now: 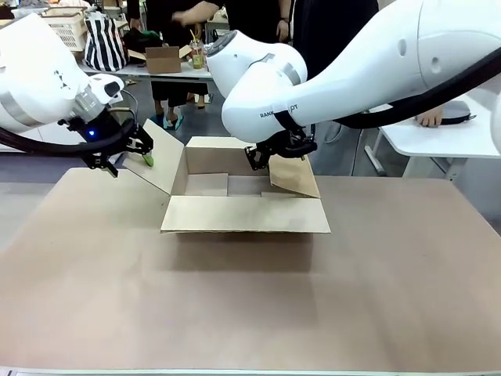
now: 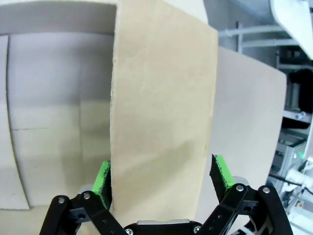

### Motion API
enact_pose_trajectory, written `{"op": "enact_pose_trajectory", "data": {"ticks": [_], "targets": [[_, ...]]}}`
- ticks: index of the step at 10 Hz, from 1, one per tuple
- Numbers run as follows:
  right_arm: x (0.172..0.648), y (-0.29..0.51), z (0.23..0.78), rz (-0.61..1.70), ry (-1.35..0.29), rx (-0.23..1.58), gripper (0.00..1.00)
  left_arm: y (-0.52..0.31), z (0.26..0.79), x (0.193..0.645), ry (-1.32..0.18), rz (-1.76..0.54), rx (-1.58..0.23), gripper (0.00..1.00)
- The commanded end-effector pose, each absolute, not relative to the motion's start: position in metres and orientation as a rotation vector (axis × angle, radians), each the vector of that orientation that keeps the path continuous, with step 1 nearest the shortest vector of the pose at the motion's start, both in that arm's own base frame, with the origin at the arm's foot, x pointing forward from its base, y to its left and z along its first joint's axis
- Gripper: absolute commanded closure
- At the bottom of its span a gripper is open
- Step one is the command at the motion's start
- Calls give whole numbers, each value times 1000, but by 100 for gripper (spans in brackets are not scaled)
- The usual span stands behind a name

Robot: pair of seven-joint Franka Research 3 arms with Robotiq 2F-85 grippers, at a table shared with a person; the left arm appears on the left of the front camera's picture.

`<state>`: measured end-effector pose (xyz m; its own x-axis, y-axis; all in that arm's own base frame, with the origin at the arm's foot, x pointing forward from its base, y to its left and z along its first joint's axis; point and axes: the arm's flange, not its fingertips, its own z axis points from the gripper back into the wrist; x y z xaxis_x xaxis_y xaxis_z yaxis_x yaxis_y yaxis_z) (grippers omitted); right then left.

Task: Pack the gift set into the box.
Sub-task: Place both hands on the side flaps of the Package Box and spread them outward.

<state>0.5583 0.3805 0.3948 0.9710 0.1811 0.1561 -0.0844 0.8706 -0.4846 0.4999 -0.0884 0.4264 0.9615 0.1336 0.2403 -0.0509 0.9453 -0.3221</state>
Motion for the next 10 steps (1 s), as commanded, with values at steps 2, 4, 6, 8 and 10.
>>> {"op": "enact_pose_trajectory", "data": {"ticks": [2,4,6,8,10], "targets": [[555,370,410,238,-169,-533,0,-89,428,500,-270,107,-303,0],[547,350,426,275,-165,-535,0,-89,428,500,-270,107,-303,0],[537,328,448,281,-196,-491,0,-89,428,500,-270,107,-303,0],[524,306,459,255,-226,-487,0,-89,428,500,-270,107,-303,0],[509,283,458,185,-237,-433,0,-89,428,500,-270,107,-303,0]]}}
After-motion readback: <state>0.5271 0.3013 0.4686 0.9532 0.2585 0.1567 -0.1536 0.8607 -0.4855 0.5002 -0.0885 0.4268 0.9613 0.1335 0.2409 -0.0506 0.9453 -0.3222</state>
